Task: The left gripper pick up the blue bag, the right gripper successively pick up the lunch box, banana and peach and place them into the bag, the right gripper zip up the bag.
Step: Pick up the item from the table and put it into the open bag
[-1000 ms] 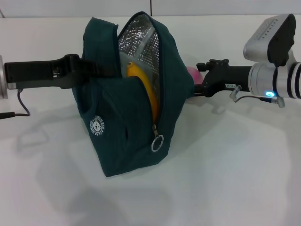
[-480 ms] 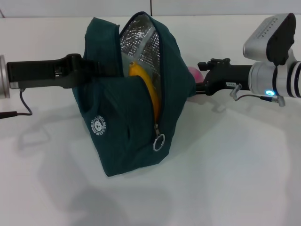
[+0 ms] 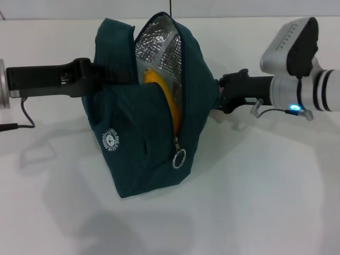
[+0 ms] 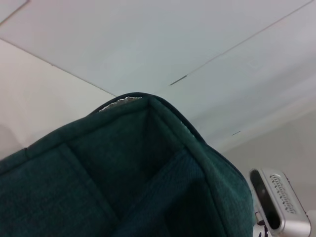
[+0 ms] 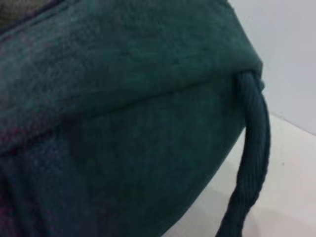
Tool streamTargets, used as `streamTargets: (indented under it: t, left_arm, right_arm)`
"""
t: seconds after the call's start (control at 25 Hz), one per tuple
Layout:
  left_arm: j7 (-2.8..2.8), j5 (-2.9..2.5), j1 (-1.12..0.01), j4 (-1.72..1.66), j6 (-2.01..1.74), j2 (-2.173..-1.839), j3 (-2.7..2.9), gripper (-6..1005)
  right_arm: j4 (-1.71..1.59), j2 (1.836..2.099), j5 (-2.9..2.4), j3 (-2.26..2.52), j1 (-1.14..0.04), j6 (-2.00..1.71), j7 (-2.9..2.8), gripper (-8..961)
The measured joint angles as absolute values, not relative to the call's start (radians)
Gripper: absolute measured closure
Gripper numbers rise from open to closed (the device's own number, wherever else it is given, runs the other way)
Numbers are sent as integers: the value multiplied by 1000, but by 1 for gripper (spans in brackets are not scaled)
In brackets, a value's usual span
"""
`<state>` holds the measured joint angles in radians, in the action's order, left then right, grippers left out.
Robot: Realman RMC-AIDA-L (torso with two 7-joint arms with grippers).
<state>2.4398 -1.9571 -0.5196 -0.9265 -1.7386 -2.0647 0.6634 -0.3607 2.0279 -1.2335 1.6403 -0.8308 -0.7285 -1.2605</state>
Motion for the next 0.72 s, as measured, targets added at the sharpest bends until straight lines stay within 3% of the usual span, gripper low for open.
streamTargets:
  t: [0.16,0.72]
  left_arm:
    - [2439,-1955,-508,-927,-1743,-2060,662,956]
    - [2439,-1927,-485,-934,-1760,-2050,661,956]
  right_arm:
    - [-403,2028,-1214,1649,-811,-711,-1258,575]
    - [-548,2016,-1212,1508,-645,-695,-1271,653]
